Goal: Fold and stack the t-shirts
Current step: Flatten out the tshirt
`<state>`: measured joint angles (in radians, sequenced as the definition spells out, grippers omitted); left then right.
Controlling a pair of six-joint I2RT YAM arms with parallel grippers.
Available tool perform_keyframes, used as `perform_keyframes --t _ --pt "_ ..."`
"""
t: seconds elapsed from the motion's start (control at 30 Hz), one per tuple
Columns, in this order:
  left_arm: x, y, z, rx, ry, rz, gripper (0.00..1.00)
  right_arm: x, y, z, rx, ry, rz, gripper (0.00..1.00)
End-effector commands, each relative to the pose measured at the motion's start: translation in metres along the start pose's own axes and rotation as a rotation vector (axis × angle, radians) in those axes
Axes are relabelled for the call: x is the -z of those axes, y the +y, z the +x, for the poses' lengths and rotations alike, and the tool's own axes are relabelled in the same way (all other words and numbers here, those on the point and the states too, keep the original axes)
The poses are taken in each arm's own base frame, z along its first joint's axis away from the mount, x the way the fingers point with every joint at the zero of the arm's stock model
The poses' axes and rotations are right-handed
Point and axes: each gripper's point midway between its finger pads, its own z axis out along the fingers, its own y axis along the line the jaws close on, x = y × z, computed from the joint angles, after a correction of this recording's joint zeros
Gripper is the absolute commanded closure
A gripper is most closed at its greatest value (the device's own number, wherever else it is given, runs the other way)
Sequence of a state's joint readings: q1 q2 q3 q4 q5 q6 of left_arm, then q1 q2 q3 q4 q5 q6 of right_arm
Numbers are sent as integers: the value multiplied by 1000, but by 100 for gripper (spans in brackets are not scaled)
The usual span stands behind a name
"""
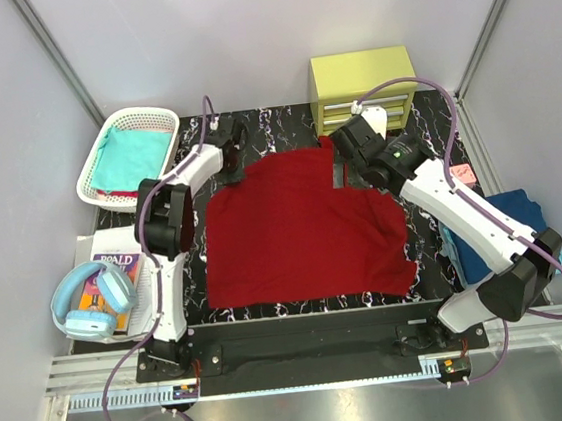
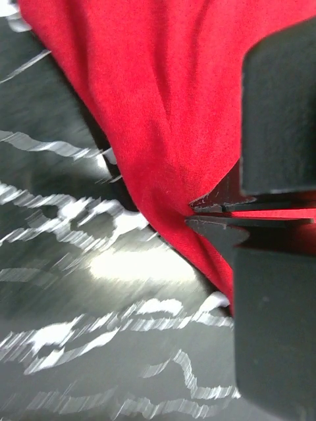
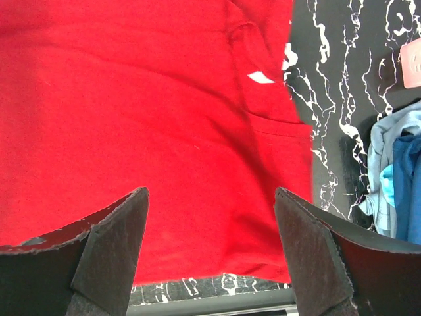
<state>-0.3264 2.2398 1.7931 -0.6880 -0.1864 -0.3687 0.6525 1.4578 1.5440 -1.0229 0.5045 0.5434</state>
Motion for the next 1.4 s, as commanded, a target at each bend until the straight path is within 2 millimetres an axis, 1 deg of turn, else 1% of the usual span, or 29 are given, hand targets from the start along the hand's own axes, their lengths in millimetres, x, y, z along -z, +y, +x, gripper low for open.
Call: perform_keyframes --t 0.0,0.07,0.1,0.13,0.17,0.2,0.23,0.33,0.4,0.47,0.5,0.57,0.6,0.63,0.67,0.7,0.73,0.8,0.83,0.9,0.93,0.97,1.0,1.03,1.1,1.13,1.23,1.3,1.37 --pt "5 39 -55 25 -108 -117 100 9 -9 3 11 -14 3 16" --pt "10 42 -78 39 -141 -118 100 8 -10 11 10 5 3 16" --pt "5 42 -79 39 -128 -124 100 8 -11 13 9 9 4 16" --pt "16 39 -103 48 -181 -109 100 6 -12 19 14 22 6 17" --pt "17 38 -110 49 -194 -105 100 5 -13 22 9 29 7 17" --pt "11 37 -111 49 -190 -106 100 6 -13 25 4 35 0 17" --pt "20 35 -129 64 -235 -91 100 4 -15 31 4 48 3 17" --pt "17 37 -146 88 -268 -65 100 6 -17 41 -5 74 -6 17" --pt "14 40 -148 101 -267 -56 99 9 -21 44 -4 71 -8 17" --pt "10 43 -143 103 -247 -49 85 7 -26 49 8 76 6 17" --pt "17 44 -144 109 -252 -46 64 9 -27 50 8 73 3 18" --pt "23 42 -135 114 -235 -49 55 7 -28 52 14 74 3 17" --pt "50 41 -144 118 -280 -45 52 8 -28 51 8 67 -1 16" --pt "51 36 -132 101 -265 -55 42 8 -26 50 6 66 -8 16" --pt "66 35 -133 97 -288 -55 35 9 -23 50 0 67 -24 15" --pt "78 33 -134 98 -311 -46 22 8 -21 50 3 70 -31 15" --pt "102 27 -125 98 -324 -32 8 8 -19 50 -1 73 -41 15" --pt "119 17 -112 91 -331 2 6 7 -14 55 -4 96 -63 15" --pt "133 11 -91 84 -320 20 5 5 -13 64 -3 121 -71 16" --pt "142 1 -72 64 -323 53 5 9 -2 83 -17 174 -129 17" --pt "130 -4 -41 40 -272 44 5 6 -3 102 -7 211 -129 16" --pt "144 -7 -36 32 -292 69 5 7 -1 113 -26 233 -135 17" --pt "143 -8 -28 26 -291 67 5 15 5 127 -8 246 -161 17" --pt "134 -8 -7 14 -256 51 5 12 0 149 7 286 -143 17" --pt "140 -12 5 4 -257 75 5 20 4 177 -1 327 -154 17" --pt "135 -11 20 -4 -234 65 5 18 -1 197 15 363 -135 17" --pt "136 -9 35 -12 -227 66 5 17 0 230 14 404 -122 16" --pt "137 -6 42 -11 -223 70 5 12 2 241 12 426 -108 17" --pt "137 -6 46 -8 -217 78 5 4 7 242 31 415 -95 16"
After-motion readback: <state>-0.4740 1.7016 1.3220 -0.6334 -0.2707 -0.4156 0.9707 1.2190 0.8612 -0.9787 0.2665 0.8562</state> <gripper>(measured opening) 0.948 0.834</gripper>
